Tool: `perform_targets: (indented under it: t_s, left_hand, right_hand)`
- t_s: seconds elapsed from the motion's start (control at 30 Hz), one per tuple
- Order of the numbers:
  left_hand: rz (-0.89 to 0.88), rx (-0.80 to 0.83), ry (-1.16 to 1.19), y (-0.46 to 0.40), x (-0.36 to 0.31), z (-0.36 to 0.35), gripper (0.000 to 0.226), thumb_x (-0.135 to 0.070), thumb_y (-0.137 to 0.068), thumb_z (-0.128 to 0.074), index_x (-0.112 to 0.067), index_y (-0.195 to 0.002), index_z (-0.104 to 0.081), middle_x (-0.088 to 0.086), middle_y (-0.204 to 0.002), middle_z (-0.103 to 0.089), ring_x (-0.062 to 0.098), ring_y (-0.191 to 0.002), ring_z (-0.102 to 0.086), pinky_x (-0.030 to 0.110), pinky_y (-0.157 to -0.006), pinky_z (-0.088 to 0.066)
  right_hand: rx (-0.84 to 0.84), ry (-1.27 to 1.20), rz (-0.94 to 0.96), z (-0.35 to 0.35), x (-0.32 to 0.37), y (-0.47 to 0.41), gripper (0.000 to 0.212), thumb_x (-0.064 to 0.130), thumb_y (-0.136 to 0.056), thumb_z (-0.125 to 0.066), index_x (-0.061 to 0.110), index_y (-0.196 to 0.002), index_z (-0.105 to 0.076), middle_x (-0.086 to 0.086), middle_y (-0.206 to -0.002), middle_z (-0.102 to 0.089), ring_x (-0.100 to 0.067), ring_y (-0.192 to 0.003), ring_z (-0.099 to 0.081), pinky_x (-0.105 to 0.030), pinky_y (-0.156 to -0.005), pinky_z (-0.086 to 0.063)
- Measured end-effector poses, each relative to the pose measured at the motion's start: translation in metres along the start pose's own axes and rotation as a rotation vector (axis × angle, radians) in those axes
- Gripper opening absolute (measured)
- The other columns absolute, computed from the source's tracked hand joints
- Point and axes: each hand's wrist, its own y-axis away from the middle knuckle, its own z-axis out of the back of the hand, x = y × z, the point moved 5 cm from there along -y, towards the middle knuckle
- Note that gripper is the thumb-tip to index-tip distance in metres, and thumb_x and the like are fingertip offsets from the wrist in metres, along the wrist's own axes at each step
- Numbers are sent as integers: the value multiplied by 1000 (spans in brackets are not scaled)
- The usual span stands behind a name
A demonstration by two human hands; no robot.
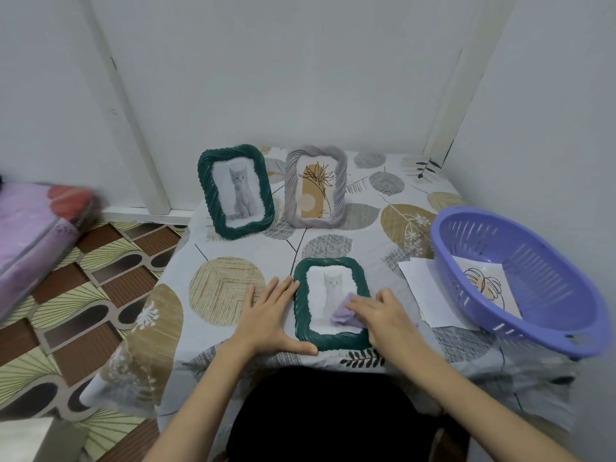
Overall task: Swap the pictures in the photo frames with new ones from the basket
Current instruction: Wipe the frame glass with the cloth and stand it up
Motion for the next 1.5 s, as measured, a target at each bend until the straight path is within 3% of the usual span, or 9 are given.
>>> perform_targets:
  t_s: [0.17,0.47,0.63,0.73,0.9,1.03,1.2,1.33,1.5]
  left_hand:
    - [8,12,-2,0,0,1,136,-98,-34,-34,-34,-147,6,-18,-156,9,6,-144,13,51,-116,11]
    - [5,27,14,1,-2,3,135,-95,-38,-41,-31,-148,6,-19,-156,10,7,-144,12,51,-116,9]
    - [14,38,23,3,-5,7,151,-102,-24,-26,-24,-148,8,-13,-157,9,6,-144,13,47,-117,11]
    - [18,66,175,6,-5,13,149,-102,-24,-28,-26,-149,4,-12,-158,4,5,-144,8,43,-117,12]
    - [128,-115,655,5,0,29,80,-53,-82,-59,-28,-146,-20,-1,-153,-29,10,-141,-23,43,-120,-5]
    - [158,-233,885,11,-9,41,58,-30,-88,-60,-26,-141,-35,4,-142,-44,9,-128,-39,27,-109,-27]
    - [107,-348,1145,25,-40,60,39,-36,-91,-49,-32,-130,-48,-14,-128,-52,-8,-110,-48,12,-93,-39]
    - [155,-115,1677,31,-54,54,47,-43,-77,-57,-37,-124,-50,-1,-125,-58,24,-109,-61,38,-82,-56]
    - [205,-329,1367,39,-19,62,89,6,-79,-64,-46,-140,-25,1,-123,-50,28,-110,-57,37,-72,-56]
  right_hand:
    - [39,-47,-212,-20,-27,-55,30,3,-91,-49,14,-115,-62,-3,-113,-67,-18,-84,-32,-33,-77,-36]
    - [155,-232,-262,-38,19,-75,33,6,-93,-43,19,-120,-58,-1,-95,-54,-26,-101,-40,-39,-91,-38]
    - [234,-483,-225,-23,27,-44,23,31,-94,-48,19,-101,-66,4,-79,-53,-22,-81,-47,-24,-76,-36]
    - [118,-520,-325,-10,10,-35,26,22,-94,-50,13,-115,-63,1,-100,-62,-9,-85,-50,-15,-77,-34]
    - [204,-459,-522,-10,-4,-24,46,27,-80,-64,13,-122,-53,0,-79,-62,-15,-77,-57,-22,-68,-43]
    - [178,-471,-485,-4,-2,-27,46,21,-76,-67,17,-120,-54,3,-73,-58,-15,-75,-57,-24,-70,-44]
    - [-130,-919,-431,16,7,-27,27,9,-82,-65,27,-103,-64,-7,-92,-66,-10,-71,-57,-27,-68,-52]
    - [-203,-1112,-378,15,29,-29,19,6,-84,-64,23,-93,-66,2,-99,-68,-5,-85,-59,-21,-75,-53]
    - [-10,-1240,-407,-3,48,-38,31,1,-89,-54,25,-107,-60,-3,-86,-65,-7,-73,-60,-16,-67,-51]
